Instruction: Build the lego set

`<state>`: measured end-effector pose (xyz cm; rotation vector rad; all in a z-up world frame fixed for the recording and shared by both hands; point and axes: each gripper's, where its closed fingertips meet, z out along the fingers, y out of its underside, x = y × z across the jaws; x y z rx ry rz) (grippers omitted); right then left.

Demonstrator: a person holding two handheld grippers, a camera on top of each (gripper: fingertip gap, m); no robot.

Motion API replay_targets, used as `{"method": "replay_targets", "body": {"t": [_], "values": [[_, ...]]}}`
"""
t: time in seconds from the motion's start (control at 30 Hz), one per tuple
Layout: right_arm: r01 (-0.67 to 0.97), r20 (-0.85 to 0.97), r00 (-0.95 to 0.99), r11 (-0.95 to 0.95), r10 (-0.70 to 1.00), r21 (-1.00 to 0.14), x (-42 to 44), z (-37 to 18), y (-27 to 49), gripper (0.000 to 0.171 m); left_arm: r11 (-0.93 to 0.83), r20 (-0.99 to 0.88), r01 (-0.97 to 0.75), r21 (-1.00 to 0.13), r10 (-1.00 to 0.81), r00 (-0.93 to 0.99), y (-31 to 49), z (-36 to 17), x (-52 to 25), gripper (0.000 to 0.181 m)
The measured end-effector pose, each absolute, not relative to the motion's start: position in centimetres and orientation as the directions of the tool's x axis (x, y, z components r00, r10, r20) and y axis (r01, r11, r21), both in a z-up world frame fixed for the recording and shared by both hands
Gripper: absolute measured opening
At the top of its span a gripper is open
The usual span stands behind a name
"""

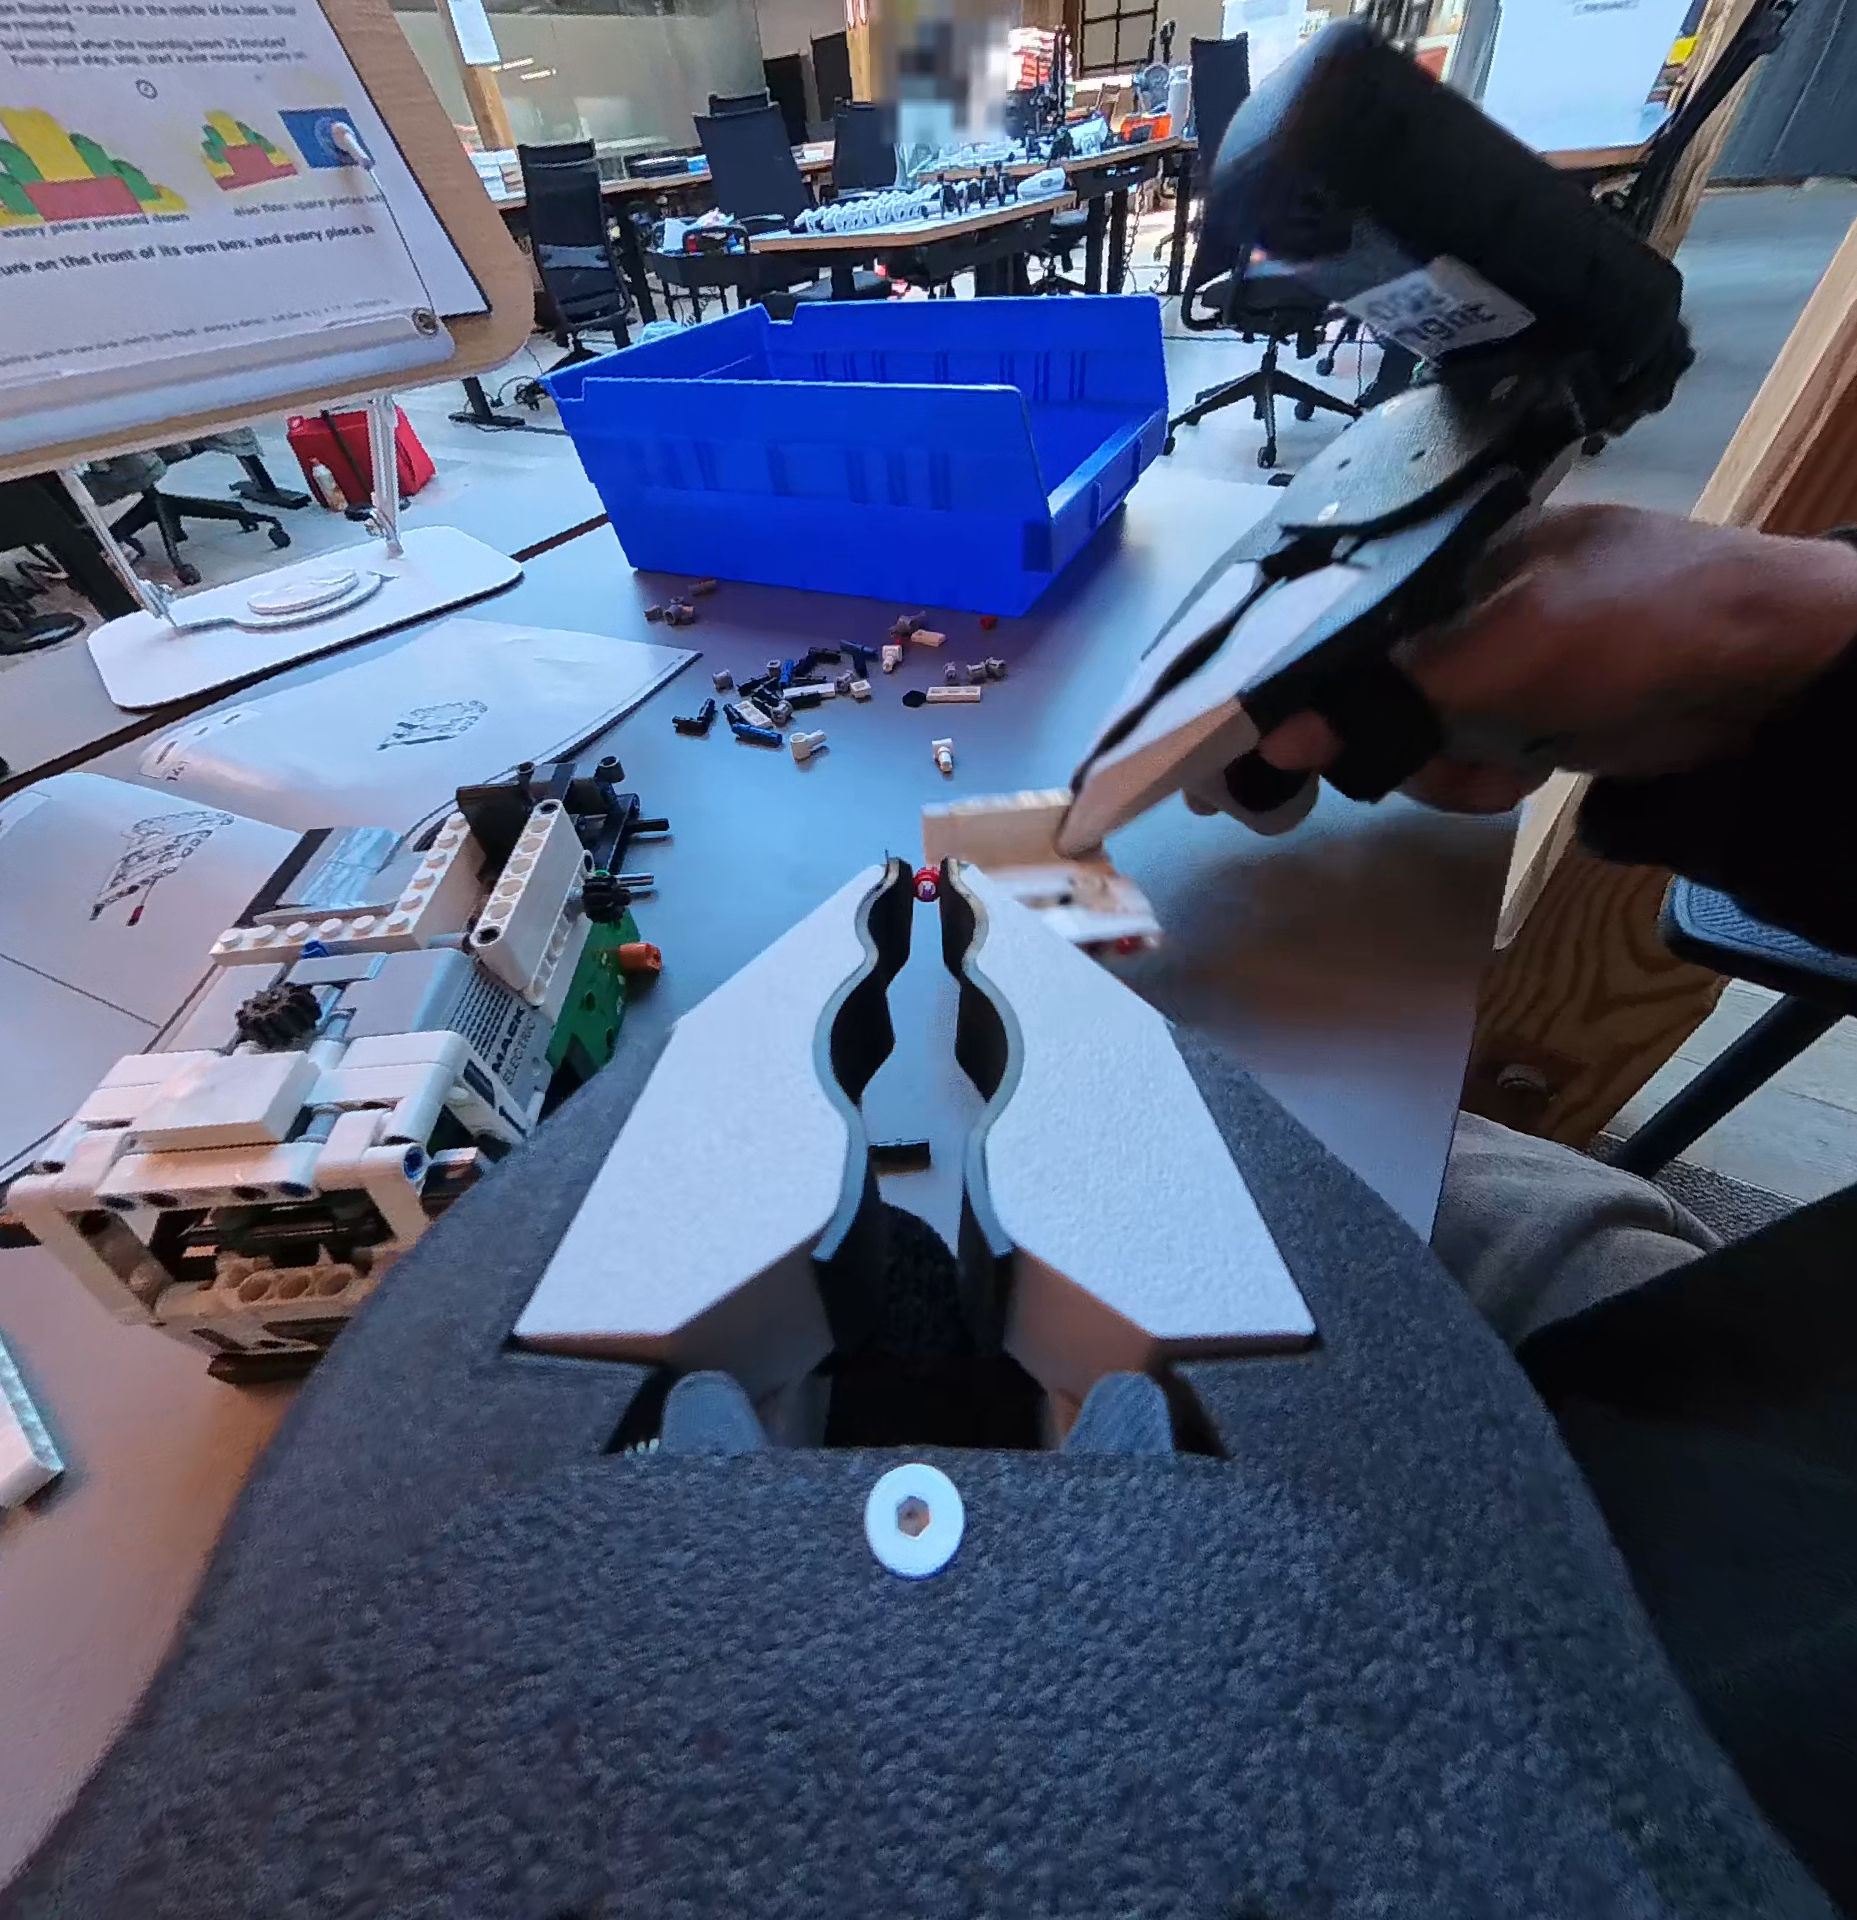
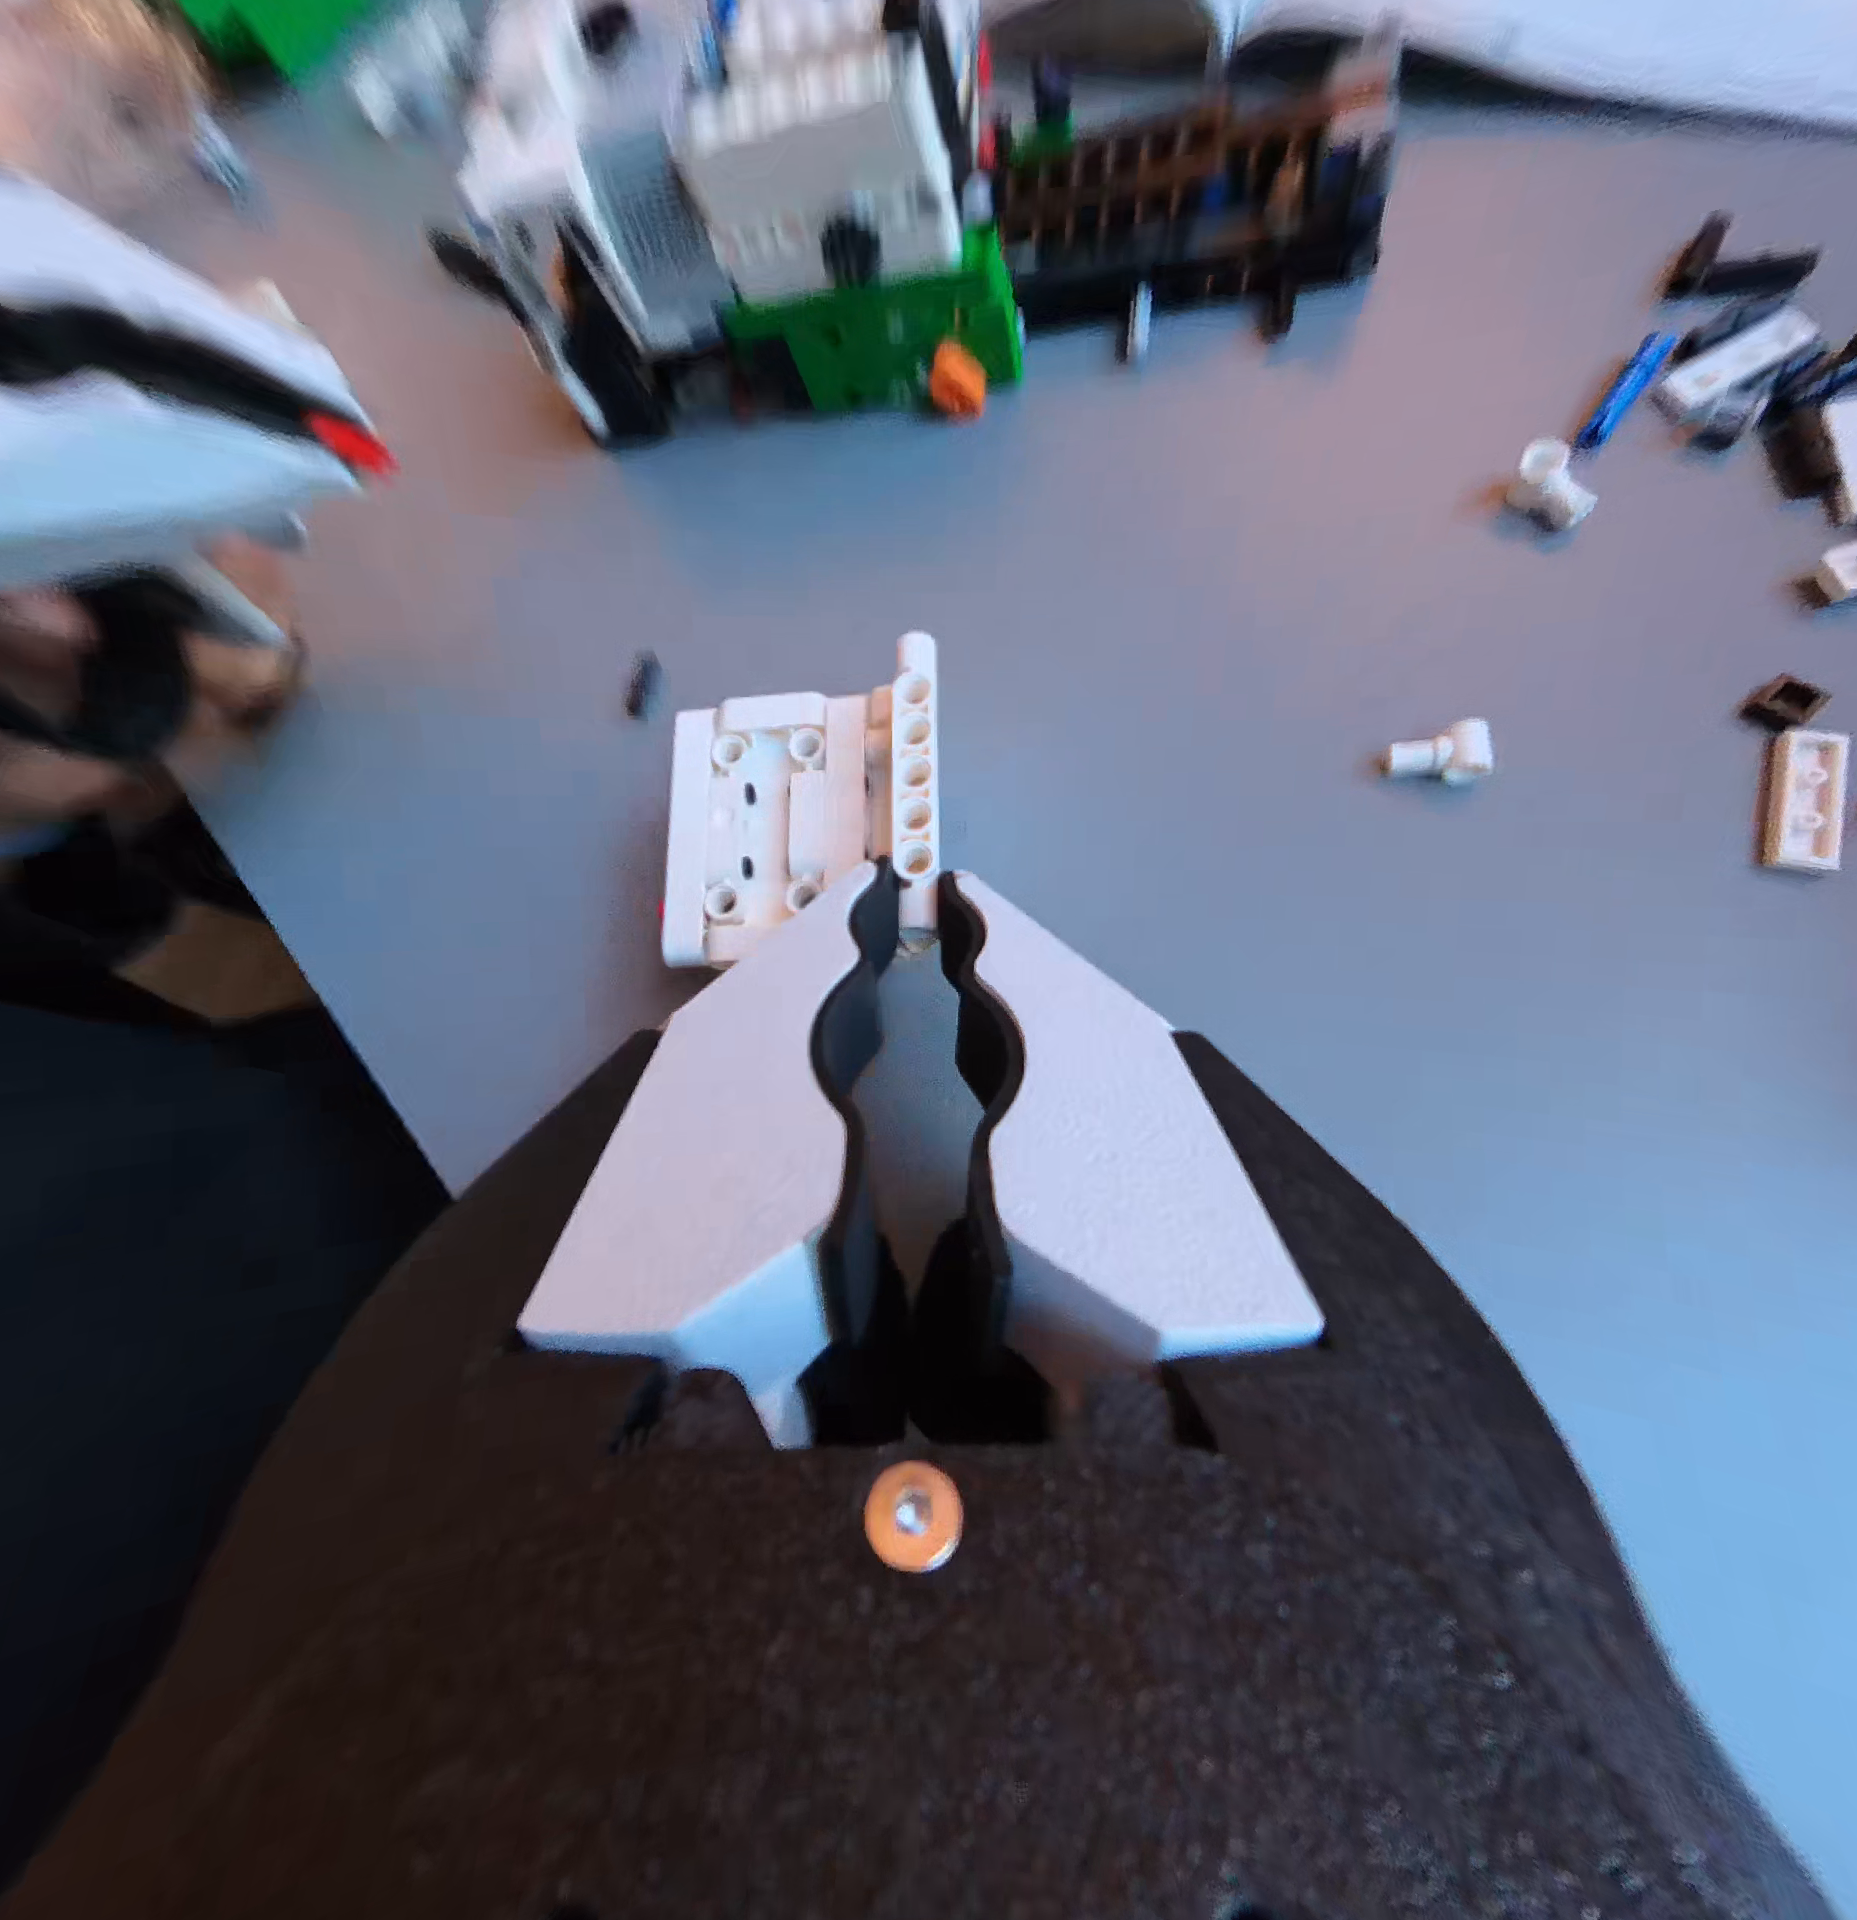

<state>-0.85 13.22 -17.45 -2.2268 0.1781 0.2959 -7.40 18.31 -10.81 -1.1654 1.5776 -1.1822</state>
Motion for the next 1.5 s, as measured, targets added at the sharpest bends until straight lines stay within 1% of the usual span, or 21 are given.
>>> {"method": "replay_targets", "body": {"t": [0.1, 0.17, 0.2, 0.3, 0.4, 0.67, 0.93, 1.1, 1.33, 1.43, 1.5], "values": [[-0.394, -0.424, 0.905, -0.409, -0.019, -0.823, -0.2, -13.9, 15.0, 0.006, 0.070, -0.030, -0.189, -0.980, -0.978, -0.205, 18.4, -10.7, -6.9, 0.004], [-0.444, -0.464, 0.885, -0.240, 0.031, -0.863, -0.1, -11.3, 16.0, 0.007, -0.022, 0.050, -0.156, -0.988, -0.983, -0.177, 18.6, -9.8, -6.4, 0.004], [-0.448, -0.459, 0.888, -0.176, 0.025, -0.876, 0.0, -10.5, 16.4, 0.007, -0.082, 0.104, -0.134, -0.988, -0.980, -0.171, 18.7, -9.2, -6.1, 0.004], [-0.386, -0.385, 0.923, -0.064, -0.031, -0.920, 0.4, -9.5, 17.2, 0.006, -0.240, 0.246, -0.059, -0.969, -0.955, -0.164, 19.0, -7.5, -5.6, 0.004], [-0.400, -0.400, 0.916, 0.011, -0.035, -0.916, 0.2, -8.7, 17.5, 0.006, -0.260, 0.258, -0.006, -0.966, -0.957, -0.133, 19.5, -6.7, -5.4, 0.003], [-0.350, -0.351, 0.935, 0.018, -0.046, -0.936, -0.1, -8.7, 18.2, 0.007, -0.284, 0.280, 0.014, -0.959, -0.953, -0.117, 19.2, -6.7, -4.6, 0.003], [-0.355, -0.355, 0.934, 0.013, -0.033, -0.935, -0.2, -8.8, 18.1, 0.007, -0.218, 0.216, 0.017, -0.976, -0.973, -0.085, 19.5, -6.7, -4.6, 0.003], [-0.386, -0.386, 0.922, 0.041, -0.002, -0.922, -0.4, -8.5, 18.0, 0.007, -0.237, 0.232, 0.044, -0.971, -0.969, -0.089, 19.4, -6.4, -4.8, 0.003], [-0.359, -0.361, 0.933, 0.082, -0.004, -0.930, -0.6, -7.9, 17.6, 0.007, -0.280, 0.272, 0.082, -0.956, -0.957, -0.099, 19.1, -5.8, -4.9, 0.003], [-0.322, -0.325, 0.945, 0.096, -0.023, -0.942, -0.9, -7.7, 17.5, 0.008, -0.316, 0.309, 0.098, -0.944, -0.947, -0.088, 19.4, -5.7, -4.9, 0.004], [-0.236, -0.245, 0.967, 0.113, -0.068, -0.965, -0.9, -7.2, 17.2, 0.008, -0.375, 0.365, 0.093, -0.923, -0.925, -0.104, 19.3, -5.7, -4.8, 0.003]]}}
